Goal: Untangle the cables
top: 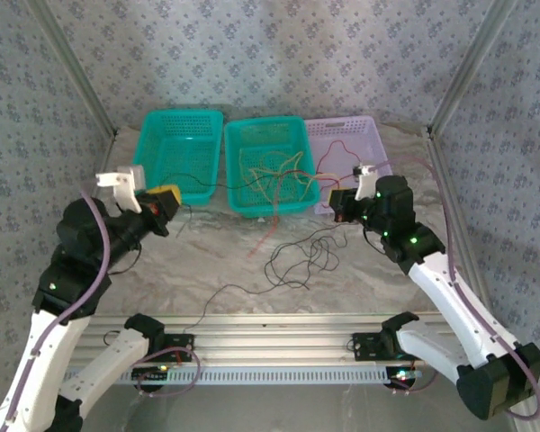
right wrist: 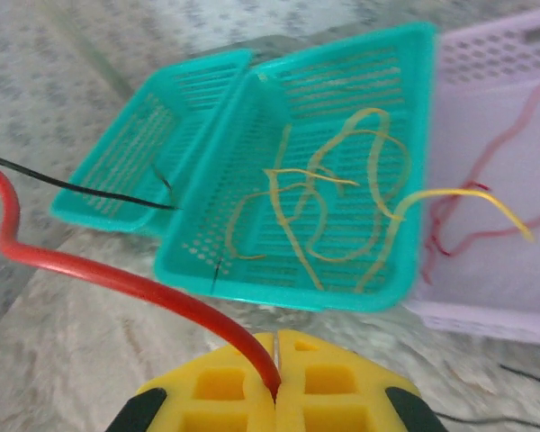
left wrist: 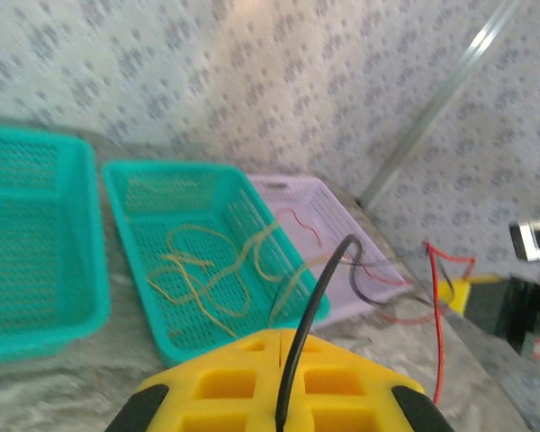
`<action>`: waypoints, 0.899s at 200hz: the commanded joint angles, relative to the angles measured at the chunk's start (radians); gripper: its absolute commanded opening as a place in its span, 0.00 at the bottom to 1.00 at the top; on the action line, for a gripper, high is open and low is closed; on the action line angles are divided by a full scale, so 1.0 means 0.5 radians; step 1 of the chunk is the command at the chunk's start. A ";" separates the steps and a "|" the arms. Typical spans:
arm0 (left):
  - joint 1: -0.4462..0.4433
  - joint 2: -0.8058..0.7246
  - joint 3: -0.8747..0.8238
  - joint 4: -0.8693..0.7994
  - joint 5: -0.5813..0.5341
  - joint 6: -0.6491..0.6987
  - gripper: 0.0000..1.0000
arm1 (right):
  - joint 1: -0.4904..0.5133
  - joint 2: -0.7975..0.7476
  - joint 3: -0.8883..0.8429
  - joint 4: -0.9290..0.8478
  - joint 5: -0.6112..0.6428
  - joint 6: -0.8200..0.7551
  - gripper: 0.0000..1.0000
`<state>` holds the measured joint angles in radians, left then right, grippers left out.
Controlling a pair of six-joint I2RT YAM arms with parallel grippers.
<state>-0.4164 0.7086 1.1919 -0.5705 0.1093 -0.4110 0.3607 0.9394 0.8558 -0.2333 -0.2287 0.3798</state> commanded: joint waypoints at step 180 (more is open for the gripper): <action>0.026 1.087 2.003 -0.113 -0.737 0.773 0.00 | -0.518 -0.339 -0.254 -0.020 -0.085 0.351 0.00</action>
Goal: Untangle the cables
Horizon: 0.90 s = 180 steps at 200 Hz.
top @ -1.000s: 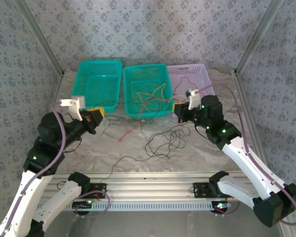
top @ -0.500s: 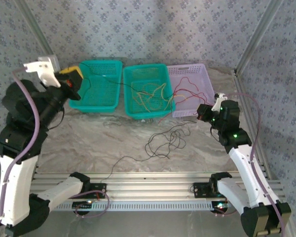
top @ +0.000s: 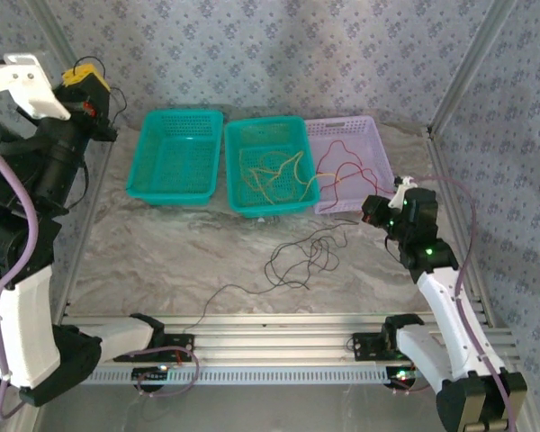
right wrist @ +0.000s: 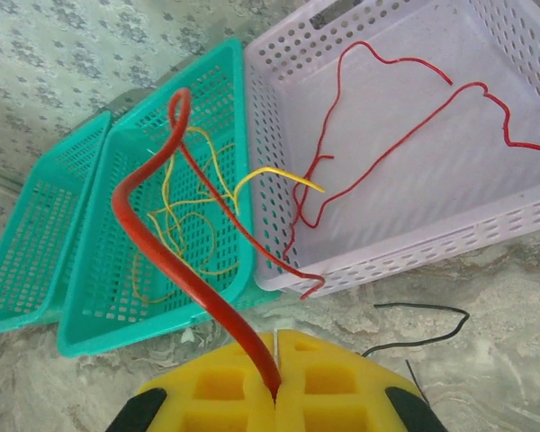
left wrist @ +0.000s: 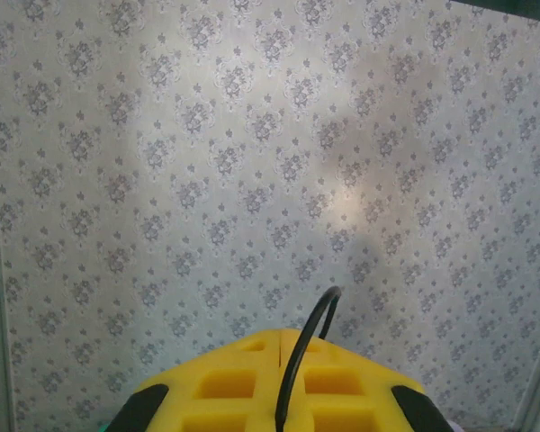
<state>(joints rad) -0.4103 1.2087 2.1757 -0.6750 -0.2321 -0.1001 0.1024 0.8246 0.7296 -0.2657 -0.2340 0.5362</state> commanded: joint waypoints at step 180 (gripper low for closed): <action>0.465 0.767 0.065 0.482 0.122 0.085 0.00 | 0.185 -0.503 0.441 -0.362 -0.097 -0.223 0.00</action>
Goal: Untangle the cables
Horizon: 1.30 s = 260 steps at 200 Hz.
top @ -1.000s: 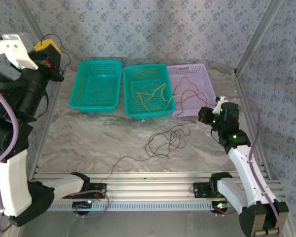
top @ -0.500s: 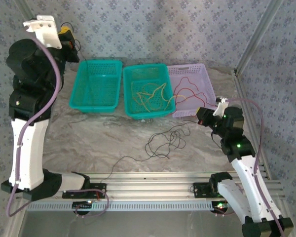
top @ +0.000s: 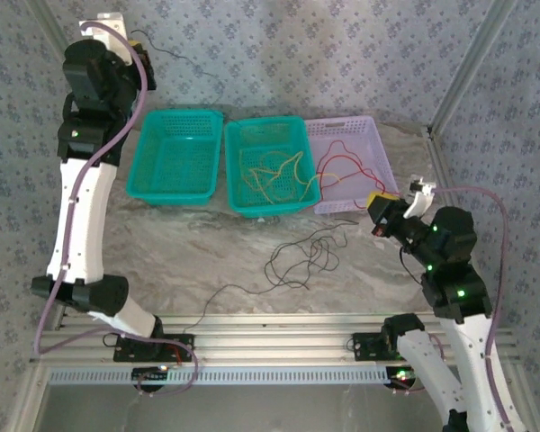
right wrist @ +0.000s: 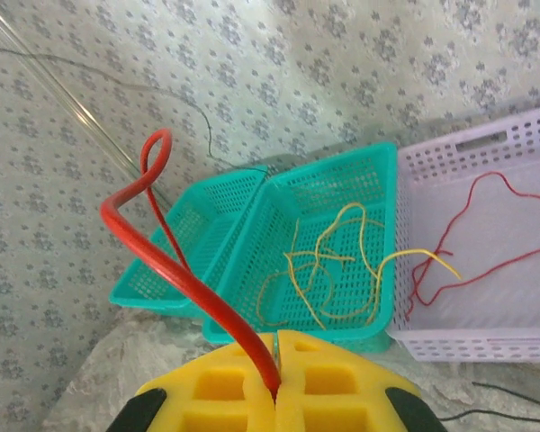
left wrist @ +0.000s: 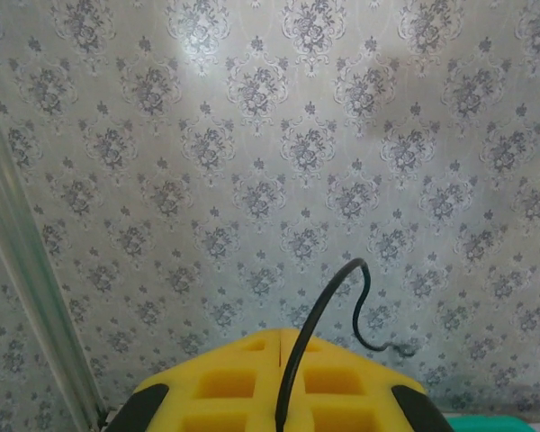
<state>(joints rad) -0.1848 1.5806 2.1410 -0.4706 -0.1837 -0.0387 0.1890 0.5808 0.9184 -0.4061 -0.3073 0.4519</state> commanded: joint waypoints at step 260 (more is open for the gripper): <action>0.182 0.254 -1.068 0.484 0.499 -0.683 0.27 | -0.124 0.989 0.425 0.251 0.486 -0.132 0.00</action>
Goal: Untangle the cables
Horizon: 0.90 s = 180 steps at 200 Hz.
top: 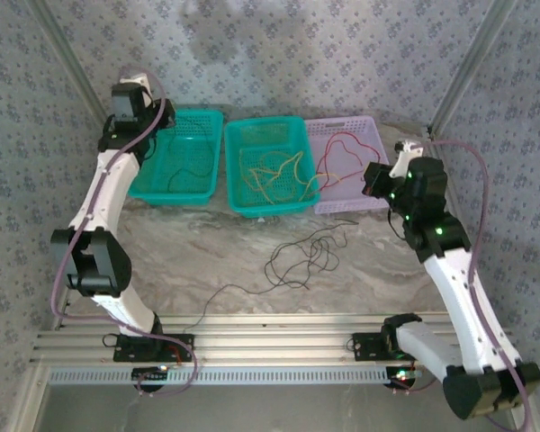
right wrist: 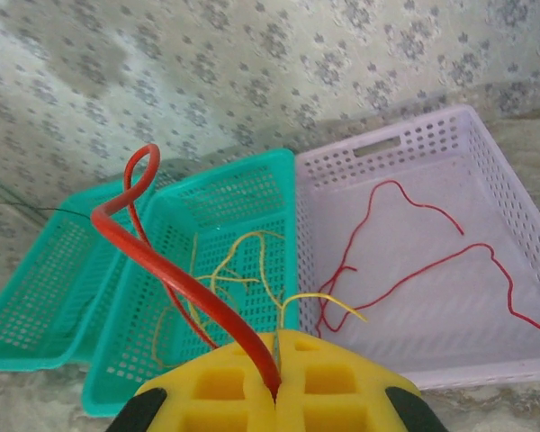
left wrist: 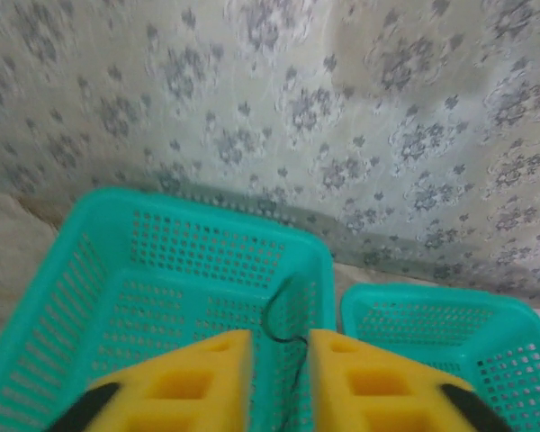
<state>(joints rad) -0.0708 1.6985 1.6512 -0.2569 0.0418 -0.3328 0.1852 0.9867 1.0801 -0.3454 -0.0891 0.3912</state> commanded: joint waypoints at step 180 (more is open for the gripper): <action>-0.407 -0.609 -0.835 -0.082 -0.078 -0.178 0.93 | -0.284 2.055 1.288 -0.095 -0.070 0.229 0.00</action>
<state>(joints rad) -0.2329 1.4517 1.2465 -0.2558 0.0292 -0.4389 0.0460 1.9606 1.6405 -0.3298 -0.1051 0.4713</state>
